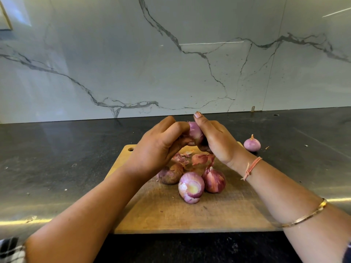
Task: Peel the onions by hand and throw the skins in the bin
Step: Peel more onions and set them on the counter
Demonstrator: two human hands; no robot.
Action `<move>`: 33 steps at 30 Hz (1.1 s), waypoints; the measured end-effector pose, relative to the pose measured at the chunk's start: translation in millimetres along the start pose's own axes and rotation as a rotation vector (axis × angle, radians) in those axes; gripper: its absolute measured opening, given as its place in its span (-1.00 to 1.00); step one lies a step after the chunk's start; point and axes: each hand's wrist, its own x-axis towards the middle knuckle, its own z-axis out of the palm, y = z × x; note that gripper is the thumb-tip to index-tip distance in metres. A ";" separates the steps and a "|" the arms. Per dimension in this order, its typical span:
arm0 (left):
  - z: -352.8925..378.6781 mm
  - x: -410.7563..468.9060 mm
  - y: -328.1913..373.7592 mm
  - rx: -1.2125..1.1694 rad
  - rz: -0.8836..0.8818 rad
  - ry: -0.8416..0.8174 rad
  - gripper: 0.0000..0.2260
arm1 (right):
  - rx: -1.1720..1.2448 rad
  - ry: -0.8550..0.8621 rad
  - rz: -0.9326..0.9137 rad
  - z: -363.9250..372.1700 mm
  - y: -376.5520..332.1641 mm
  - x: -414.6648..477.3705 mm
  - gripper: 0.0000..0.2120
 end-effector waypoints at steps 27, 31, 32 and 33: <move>2.3 -3.2 -9.6 -0.059 -0.240 0.133 -0.89 | 0.302 0.006 0.176 -5.8 -1.0 2.4 -0.62; 2.4 -3.5 -2.2 -0.159 -0.192 0.062 -0.73 | 0.127 0.001 0.128 -4.5 0.6 2.0 -0.44; 2.2 -3.0 -1.3 -0.182 -0.178 0.043 -0.72 | 0.115 -0.007 0.111 -4.4 0.9 2.0 -0.36; 2.0 -2.4 -1.1 -0.198 -0.165 0.027 -0.71 | 0.111 -0.011 0.097 -4.7 0.9 2.0 -0.31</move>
